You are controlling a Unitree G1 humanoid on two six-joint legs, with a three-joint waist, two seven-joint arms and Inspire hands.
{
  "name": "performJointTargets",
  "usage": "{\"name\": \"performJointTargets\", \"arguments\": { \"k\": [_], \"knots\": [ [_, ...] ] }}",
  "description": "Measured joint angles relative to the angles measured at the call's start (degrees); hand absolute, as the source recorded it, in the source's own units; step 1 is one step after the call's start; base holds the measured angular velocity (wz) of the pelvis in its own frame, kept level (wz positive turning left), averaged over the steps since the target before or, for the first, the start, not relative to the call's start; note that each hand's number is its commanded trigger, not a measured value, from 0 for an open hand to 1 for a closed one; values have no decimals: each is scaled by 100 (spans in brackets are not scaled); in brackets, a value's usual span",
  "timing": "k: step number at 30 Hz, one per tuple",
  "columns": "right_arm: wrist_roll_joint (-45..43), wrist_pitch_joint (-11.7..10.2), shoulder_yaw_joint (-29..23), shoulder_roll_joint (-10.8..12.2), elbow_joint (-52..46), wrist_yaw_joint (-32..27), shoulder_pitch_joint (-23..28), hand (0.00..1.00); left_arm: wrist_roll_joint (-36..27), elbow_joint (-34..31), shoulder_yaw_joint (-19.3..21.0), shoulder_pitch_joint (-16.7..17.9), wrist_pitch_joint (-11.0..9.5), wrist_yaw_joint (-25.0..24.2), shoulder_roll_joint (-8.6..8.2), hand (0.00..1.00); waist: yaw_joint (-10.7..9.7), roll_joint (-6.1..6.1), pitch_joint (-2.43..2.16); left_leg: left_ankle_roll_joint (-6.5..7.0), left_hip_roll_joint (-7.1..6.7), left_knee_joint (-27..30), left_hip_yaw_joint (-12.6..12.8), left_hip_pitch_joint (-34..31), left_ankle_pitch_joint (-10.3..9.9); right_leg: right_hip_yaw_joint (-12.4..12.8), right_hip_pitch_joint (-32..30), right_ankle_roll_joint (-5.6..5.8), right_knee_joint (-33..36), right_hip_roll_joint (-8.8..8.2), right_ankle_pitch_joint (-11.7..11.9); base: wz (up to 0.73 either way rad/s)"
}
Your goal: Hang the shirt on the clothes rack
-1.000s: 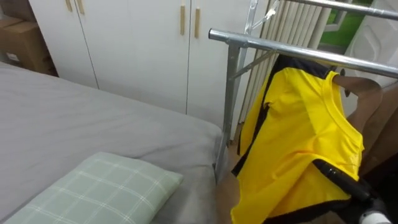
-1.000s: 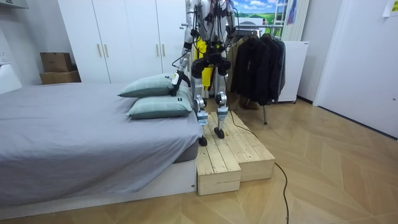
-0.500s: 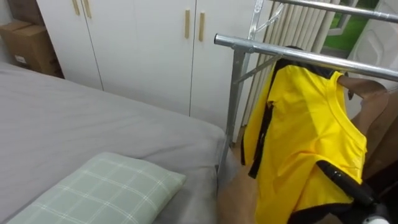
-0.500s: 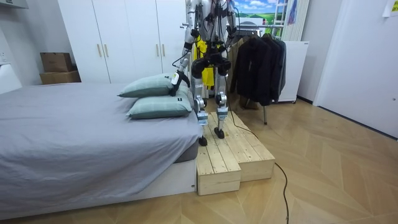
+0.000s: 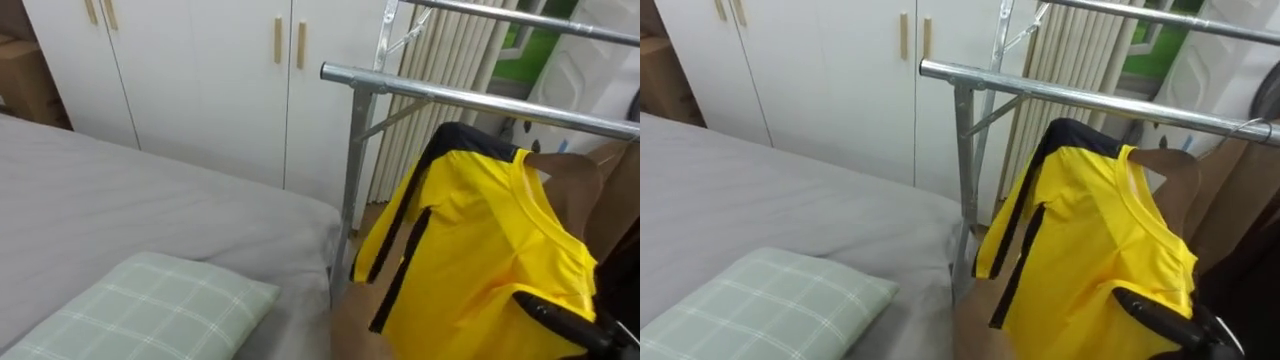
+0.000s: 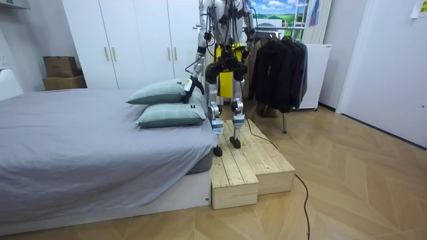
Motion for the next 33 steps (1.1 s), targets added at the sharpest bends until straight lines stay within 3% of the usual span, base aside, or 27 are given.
{"name": "performJointTargets", "arguments": {
  "k": [3,7,11,13,17,23,33],
  "knots": [
    [-152,-204,-39,76,-40,-135,130,0,11,0,-1,6,-10,0,3,0,-2,0,0,0,-1,0,-12,-1,0,1,0,-1,6,2,-18,1],
    [-45,-314,-236,264,-33,-310,323,0,11,0,-5,12,-10,0,2,0,-8,12,-1,0,2,2,10,0,0,9,0,-5,8,5,-47,-1],
    [1,-287,-313,520,177,-369,864,0,10,-1,10,62,-7,-9,-11,0,-127,97,22,0,7,6,93,-2,0,104,-23,-9,11,18,-50,-11],
    [-40,-155,-314,576,470,-454,1026,0,10,-1,10,59,-5,-31,-40,0,-150,177,32,0,3,-2,111,-18,0,175,-88,-9,34,19,-50,-25],
    [-47,-39,-306,683,837,-588,1387,0,13,4,35,106,-5,-215,-75,0,-290,314,128,1,3,-7,209,-53,1,403,-299,-19,207,44,-46,-32],
    [-138,-102,-91,827,891,-777,1402,0,15,49,1,116,-14,-258,-74,0,-389,249,128,1,3,-6,211,-92,0,595,-518,-42,410,93,-80,-15],
    [-549,-113,80,866,893,-1082,1543,0,13,50,-3,113,-184,-262,-55,0,-400,239,123,2,-3,-8,238,-121,-1,612,-573,-23,452,95,-20,1]
  ]
}}
